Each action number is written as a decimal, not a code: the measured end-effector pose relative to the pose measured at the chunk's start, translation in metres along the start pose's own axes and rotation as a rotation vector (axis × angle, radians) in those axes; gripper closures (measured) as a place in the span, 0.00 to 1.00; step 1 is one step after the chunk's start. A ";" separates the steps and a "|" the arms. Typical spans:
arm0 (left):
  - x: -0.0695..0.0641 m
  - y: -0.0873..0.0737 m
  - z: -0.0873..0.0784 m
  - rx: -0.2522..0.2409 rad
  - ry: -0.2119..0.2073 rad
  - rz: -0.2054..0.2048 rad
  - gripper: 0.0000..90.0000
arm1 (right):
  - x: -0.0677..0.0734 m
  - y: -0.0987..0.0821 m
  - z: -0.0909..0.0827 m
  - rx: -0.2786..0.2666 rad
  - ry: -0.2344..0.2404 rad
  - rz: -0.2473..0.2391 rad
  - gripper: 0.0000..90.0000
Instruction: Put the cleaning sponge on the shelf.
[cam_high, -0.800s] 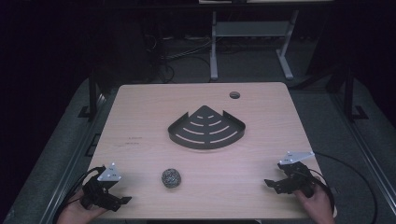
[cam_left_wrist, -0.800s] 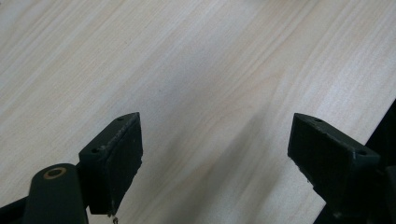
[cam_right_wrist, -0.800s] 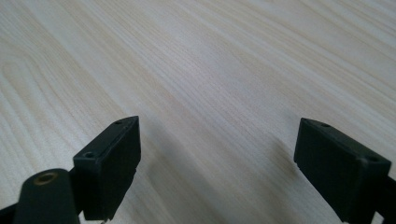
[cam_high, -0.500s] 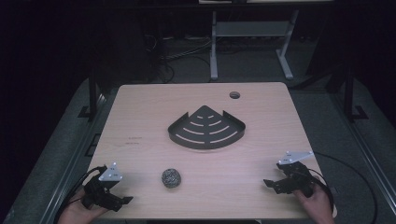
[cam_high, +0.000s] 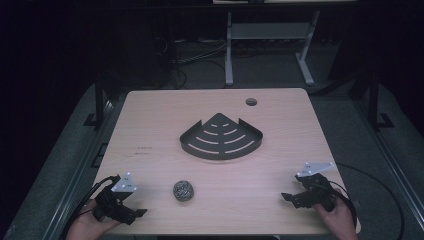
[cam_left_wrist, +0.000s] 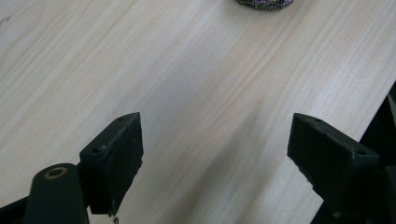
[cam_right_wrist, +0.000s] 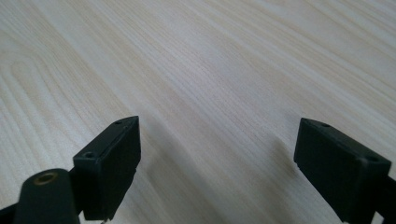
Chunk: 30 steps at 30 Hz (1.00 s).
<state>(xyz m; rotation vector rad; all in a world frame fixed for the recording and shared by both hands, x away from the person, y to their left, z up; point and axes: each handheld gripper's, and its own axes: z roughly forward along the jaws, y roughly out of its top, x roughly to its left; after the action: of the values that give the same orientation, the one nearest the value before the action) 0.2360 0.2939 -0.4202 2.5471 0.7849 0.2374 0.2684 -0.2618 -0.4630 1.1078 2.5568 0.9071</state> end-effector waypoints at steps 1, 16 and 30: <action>0.000 0.000 0.000 0.000 0.000 0.000 0.20 | 0.000 0.000 0.000 0.000 0.000 0.000 0.16; -0.008 0.020 0.006 0.018 -0.021 0.049 0.20 | 0.001 0.002 0.001 0.000 0.009 -0.006 0.16; -0.014 0.035 0.006 0.009 -0.034 0.071 0.20 | 0.002 0.004 0.001 0.000 0.011 -0.017 0.16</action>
<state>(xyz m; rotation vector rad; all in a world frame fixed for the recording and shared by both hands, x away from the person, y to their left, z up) 0.2436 0.2584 -0.4097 2.5832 0.6854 0.2128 0.2695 -0.2577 -0.4612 1.0818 2.5709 0.9120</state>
